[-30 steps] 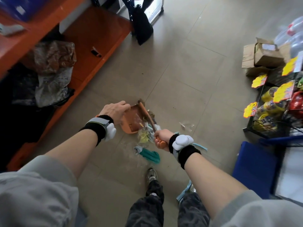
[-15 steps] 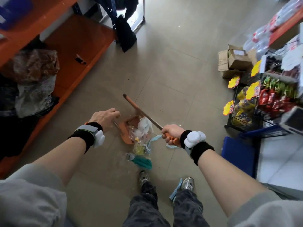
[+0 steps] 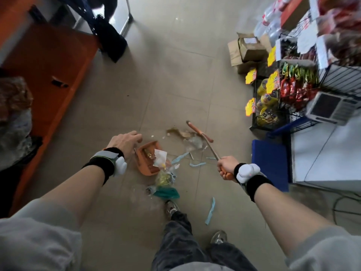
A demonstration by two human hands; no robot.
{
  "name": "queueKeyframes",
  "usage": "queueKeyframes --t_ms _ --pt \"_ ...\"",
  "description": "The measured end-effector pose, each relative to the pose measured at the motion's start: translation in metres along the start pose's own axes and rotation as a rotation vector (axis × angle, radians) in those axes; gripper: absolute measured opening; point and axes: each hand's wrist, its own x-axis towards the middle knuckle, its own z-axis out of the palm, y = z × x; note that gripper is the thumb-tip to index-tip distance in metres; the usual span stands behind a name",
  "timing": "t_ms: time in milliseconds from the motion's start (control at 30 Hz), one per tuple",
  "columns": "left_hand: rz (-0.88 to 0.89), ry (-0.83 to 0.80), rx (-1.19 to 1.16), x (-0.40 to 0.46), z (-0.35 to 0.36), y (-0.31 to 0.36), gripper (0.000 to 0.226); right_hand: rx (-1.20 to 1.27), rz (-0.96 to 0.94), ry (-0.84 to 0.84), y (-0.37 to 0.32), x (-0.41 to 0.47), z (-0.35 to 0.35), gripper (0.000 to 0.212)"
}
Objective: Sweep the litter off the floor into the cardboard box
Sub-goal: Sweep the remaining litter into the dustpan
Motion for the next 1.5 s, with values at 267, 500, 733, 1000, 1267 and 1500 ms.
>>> queueKeyframes --t_ms 267,500,733,1000,1267,1500 --pt "-0.002 0.010 -0.032 0.007 0.013 0.034 0.023 0.188 0.102 0.020 0.023 0.029 0.029 0.028" --pt "0.049 0.006 -0.032 0.033 0.007 0.062 0.020 0.316 0.137 -0.193 0.018 0.004 0.079 0.028" --pt "0.002 0.062 -0.084 0.031 0.007 0.055 0.019 0.434 0.300 -0.514 0.000 -0.015 0.080 0.026" --pt "-0.157 0.129 -0.198 -0.003 0.018 0.036 0.019 0.280 0.141 -0.357 -0.012 -0.032 0.055 0.018" --pt "-0.197 0.151 -0.225 -0.046 0.015 0.026 0.018 -0.242 -0.135 -0.195 -0.048 -0.030 0.047 0.023" --pt "-0.245 0.187 -0.245 -0.094 0.020 0.013 0.020 -0.696 -0.352 -0.140 -0.073 0.013 0.086 0.015"
